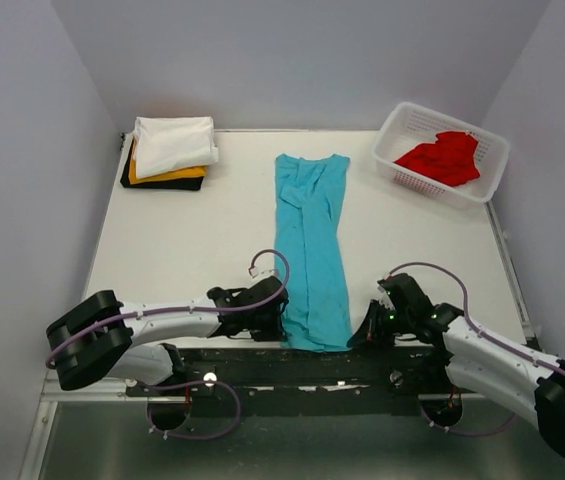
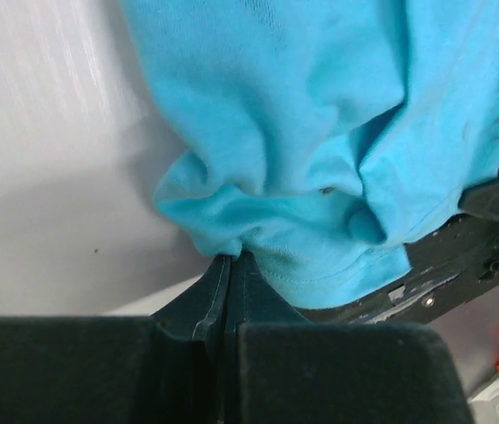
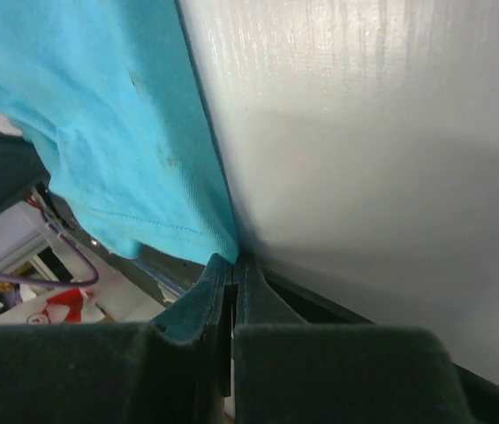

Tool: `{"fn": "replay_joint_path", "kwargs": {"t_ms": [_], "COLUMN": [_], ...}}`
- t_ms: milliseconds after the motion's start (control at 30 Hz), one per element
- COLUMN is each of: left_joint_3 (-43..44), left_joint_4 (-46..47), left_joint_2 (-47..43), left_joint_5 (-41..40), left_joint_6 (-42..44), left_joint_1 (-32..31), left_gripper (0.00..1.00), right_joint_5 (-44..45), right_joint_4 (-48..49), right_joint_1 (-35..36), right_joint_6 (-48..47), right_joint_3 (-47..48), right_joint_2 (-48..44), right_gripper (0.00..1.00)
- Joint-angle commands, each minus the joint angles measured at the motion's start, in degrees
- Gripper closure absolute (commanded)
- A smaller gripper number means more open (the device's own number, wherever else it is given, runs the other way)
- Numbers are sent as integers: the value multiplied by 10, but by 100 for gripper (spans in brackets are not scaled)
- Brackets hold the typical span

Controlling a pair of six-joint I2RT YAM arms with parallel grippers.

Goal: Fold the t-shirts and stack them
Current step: Grab the bottom of the folded rectangular tshirt with both arms, then fold the folded rectangular tshirt in 1/3 of the way

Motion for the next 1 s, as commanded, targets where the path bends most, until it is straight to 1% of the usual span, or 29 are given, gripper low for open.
{"fn": "replay_joint_path", "kwargs": {"t_ms": [0,67,167,267,333,400,467,567,700,800,967], "left_joint_3": [-25,-25,-17,19,47,71,92,117,170,226,313], "left_joint_4": [-53,-44,-13,-20,-34,-38,-39,-18,1,-10,-32], "left_joint_2": [-40,-65,-99,-110,-117,-122,-118,-98,-42,16,104], "left_joint_5": [18,27,33,35,31,33,43,70,85,73,85], "left_joint_6": [0,10,35,78,104,126,146,168,192,199,218], "left_joint_1": [-15,-15,-15,-13,-9,9,43,105,172,210,268], "left_gripper": [100,100,100,100,100,100,100,100,100,100,100], "right_joint_5": [13,34,39,40,63,98,144,218,330,372,428], "right_joint_4": [-76,-105,-96,-89,-101,-118,-123,-121,-98,-56,-32], "right_joint_1": [7,7,7,7,6,7,7,6,7,6,-1], "right_joint_6": [-27,-45,-54,-68,-83,-100,-108,-112,-103,-108,-133], "right_joint_3": [49,80,109,142,181,223,263,306,357,390,463], "right_joint_2": [-2,-9,4,25,33,40,50,78,145,204,301], "right_gripper": [99,99,99,99,99,99,99,99,99,99,99]}}
